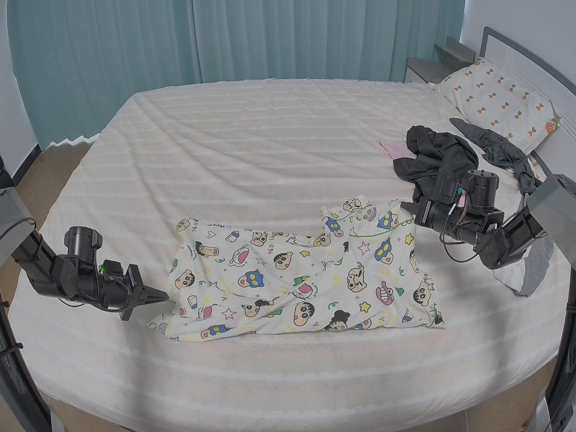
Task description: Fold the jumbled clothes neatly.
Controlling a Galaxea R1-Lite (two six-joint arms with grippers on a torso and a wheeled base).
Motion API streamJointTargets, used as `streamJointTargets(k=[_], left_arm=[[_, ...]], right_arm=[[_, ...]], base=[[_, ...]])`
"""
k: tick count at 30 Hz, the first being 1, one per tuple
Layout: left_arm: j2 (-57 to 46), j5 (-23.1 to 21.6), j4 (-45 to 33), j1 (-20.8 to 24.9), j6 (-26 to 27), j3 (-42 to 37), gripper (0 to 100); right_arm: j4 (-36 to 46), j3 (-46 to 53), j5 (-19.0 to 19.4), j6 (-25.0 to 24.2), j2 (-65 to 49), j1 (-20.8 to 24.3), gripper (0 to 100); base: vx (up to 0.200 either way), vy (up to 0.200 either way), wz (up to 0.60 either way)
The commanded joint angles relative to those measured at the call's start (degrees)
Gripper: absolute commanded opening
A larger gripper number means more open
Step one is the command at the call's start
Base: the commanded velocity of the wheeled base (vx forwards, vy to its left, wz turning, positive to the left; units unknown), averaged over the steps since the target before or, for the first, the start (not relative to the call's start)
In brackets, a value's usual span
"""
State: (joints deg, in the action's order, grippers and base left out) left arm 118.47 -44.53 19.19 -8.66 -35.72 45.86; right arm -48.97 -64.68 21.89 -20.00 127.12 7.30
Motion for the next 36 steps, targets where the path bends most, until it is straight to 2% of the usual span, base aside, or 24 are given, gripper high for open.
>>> streamJointTargets(k=[1, 4, 6, 8, 9, 13, 18, 23, 36], left_arm=[[-3.16, 0.85, 6.74, 0.31, -5.77, 0.11, 0], [-2.1, 6.3, 10.43, 3.56, -5.68, 1.16, 0], [0.62, 13.68, 12.45, 6.02, -5.06, 2.48, 0], [1.15, 15.79, 12.45, 6.99, -4.01, 2.92, 0], [1.24, 15.7, 12.28, 7.16, -3.22, 2.92, 100], [3.08, 15.62, 12.28, 8.22, -0.58, 2.92, 100], [6.69, 15.53, 12.1, 8.57, 5.31, 3.01, 100], [9.24, 15.53, 12.19, 8.48, 7.86, 4.15, 100], [10.47, 11.92, 12.72, 8.74, 7.68, 5.56, 100]], right_arm=[[-1.66, 3.78, -0.01, 0.14, -1.09, 0.08, 0], [-1.92, 4.74, -0.1, 0.14, -1.62, 0.17, 0], [-2.01, 5.71, -0.1, 0.23, -2.32, 0.61, 0], [-2.01, 6.15, -0.1, 0.23, -2.49, 0.87, 0], [-2.01, 6.32, -0.1, 0.41, -2.49, 0.87, 0], [-1.92, 6.5, -0.1, 0.58, -2.32, 1.05, 0], [-2.01, 6.76, -0.1, 0.58, -2.67, 1.31, 0], [-2.01, 7.29, -0.01, 0.67, -2.76, 1.49, 0], [-2.09, 7.55, -0.01, 0.58, -2.58, 1.49, 0]], base=[[0.0, 0.0, 0.0], [0.0, 0.0, 0.0], [0.0, 0.0, 0.0], [0.0, 0.0, 0.0], [0.0, 0.0, 0.0], [0.0, 0.0, 0.0], [0.0, 0.0, 0.0], [0.0, 0.0, 0.0], [0.0, 0.0, 0.0]])
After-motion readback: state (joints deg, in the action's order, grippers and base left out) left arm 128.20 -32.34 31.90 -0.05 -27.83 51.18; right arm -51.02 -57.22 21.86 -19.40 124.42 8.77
